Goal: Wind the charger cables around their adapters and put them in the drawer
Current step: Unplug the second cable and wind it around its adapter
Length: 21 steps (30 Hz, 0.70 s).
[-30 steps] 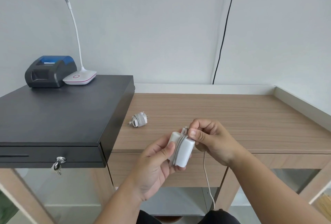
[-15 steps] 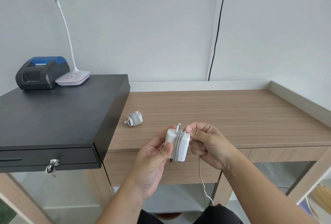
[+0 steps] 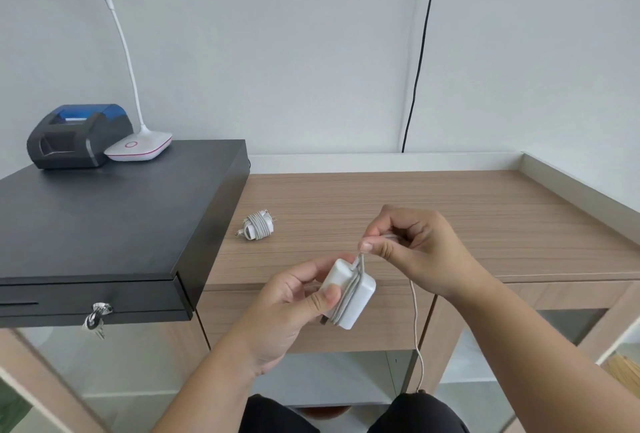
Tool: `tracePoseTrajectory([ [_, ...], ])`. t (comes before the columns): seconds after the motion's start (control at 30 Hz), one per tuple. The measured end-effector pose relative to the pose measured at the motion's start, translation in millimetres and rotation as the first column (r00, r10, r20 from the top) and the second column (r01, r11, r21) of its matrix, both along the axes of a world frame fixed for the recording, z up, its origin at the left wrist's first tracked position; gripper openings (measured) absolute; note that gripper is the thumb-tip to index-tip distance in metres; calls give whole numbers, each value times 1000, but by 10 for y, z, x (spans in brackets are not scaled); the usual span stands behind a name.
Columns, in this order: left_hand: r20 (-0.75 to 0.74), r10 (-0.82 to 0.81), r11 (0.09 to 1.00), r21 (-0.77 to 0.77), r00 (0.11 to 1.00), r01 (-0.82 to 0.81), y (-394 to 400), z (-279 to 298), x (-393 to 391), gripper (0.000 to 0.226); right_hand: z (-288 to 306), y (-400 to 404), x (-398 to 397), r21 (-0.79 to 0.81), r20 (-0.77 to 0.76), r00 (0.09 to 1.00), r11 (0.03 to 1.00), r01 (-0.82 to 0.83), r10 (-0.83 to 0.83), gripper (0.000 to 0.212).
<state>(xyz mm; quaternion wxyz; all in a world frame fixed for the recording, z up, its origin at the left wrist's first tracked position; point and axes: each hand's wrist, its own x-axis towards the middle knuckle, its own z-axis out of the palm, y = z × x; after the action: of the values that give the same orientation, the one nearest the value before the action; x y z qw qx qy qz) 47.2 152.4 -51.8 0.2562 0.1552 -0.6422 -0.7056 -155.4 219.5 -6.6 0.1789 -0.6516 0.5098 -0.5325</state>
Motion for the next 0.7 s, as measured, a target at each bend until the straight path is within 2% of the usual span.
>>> tracePoseTrajectory([
  [0.27,54,-51,996,-72,997,55,11,54,66,55,-6,-34,15,51,-34,996,995,-83,85,17],
  [0.43,63,-78,989,-124,995,86,0,71,142,52,-24,-100,31,171,37,968,953,-249,246,15],
  [0.5,42,-88,987,-129,995,93,-6,71,139,51,-48,-137,37,216,119,948,924,-316,296,19],
  [0.6,-32,-24,990,-137,999,20,-3,38,94,53,-190,-190,64,219,387,871,887,-407,304,26],
  [0.7,-167,137,990,4,976,-138,-9,-36,8,61,-443,-213,111,167,580,789,918,-358,202,35],
])
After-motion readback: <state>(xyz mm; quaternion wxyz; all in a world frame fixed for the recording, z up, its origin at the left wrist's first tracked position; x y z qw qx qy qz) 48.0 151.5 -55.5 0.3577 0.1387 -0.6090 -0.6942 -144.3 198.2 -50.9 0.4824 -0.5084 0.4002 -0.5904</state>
